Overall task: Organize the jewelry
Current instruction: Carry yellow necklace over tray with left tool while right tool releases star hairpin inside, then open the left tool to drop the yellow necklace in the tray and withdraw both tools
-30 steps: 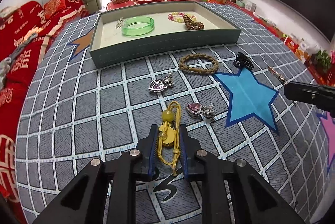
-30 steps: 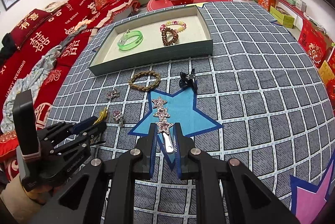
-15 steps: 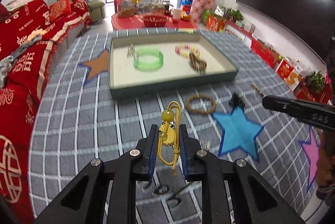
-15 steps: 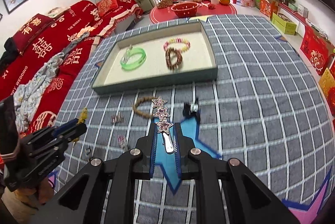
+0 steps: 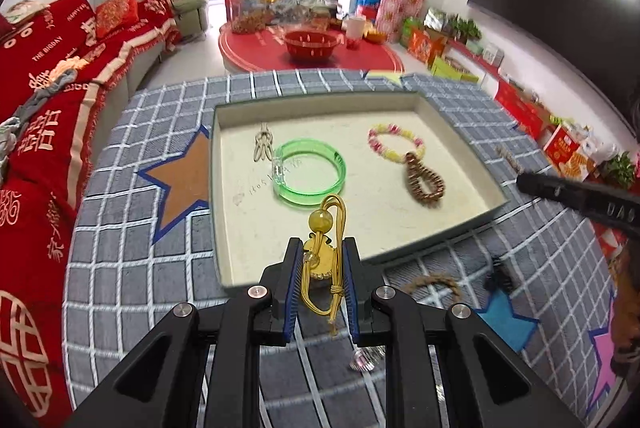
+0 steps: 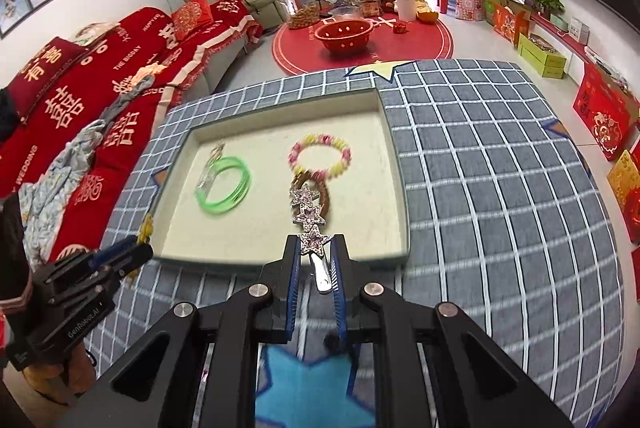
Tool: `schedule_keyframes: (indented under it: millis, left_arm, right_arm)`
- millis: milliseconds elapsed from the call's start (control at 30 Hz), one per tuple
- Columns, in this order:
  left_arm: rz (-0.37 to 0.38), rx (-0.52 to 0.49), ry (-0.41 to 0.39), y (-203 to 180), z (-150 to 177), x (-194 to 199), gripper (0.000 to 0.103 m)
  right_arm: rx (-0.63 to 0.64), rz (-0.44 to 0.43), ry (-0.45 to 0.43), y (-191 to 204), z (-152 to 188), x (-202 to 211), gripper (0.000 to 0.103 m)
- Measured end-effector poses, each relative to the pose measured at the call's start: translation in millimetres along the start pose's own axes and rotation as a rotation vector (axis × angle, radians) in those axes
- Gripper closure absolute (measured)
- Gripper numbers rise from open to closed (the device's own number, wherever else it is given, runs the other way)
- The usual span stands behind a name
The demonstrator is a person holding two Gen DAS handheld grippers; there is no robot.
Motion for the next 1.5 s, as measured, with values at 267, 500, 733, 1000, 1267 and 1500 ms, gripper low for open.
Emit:
schedule_keyframes:
  millis: [267, 500, 733, 1000, 1267, 1500]
  left_arm:
    - [-0.013, -0.026, 0.084, 3, -6, -48, 0.070]
    - [-0.032, -0.053, 0.118, -2, -12, -71, 0.070]
    - [-0.086, -0.089, 0.098, -5, -16, -81, 0.070]
    - [-0.130, -0.116, 0.069, -9, -16, -78, 0.070]
    - [-0.154, -0.108, 0.030, -8, -18, -67, 0.070]
    - [-0.160, -0.098, 0.013, -5, -20, -61, 0.070]
  right_arm:
    - [-0.023, 0.031, 0.030, -22, -20, -47, 0.087]
    - [-0.052, 0.052, 0.046, -38, -24, -80, 0.087]
    - [-0.052, 0.075, 0.062, -45, -16, -94, 0.087]
    - [-0.021, 0.106, 0.076, -43, -13, -96, 0.085]
    - [-0.046, 0.043, 0.049, -33, -17, -87, 0.052]
    - [-0.081, -0.012, 0.006, -23, -13, -64, 0.046]
Point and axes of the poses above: each gripper's, at about its wrist camera, not at the fingertips, and x roughly against the way its jaws point, y to its left, z to its underside, the point moved 9 cm from there along -x, roughly the way its jaws point, and after that the axes turned 10 degrees about -z, right-handed, at the moved point
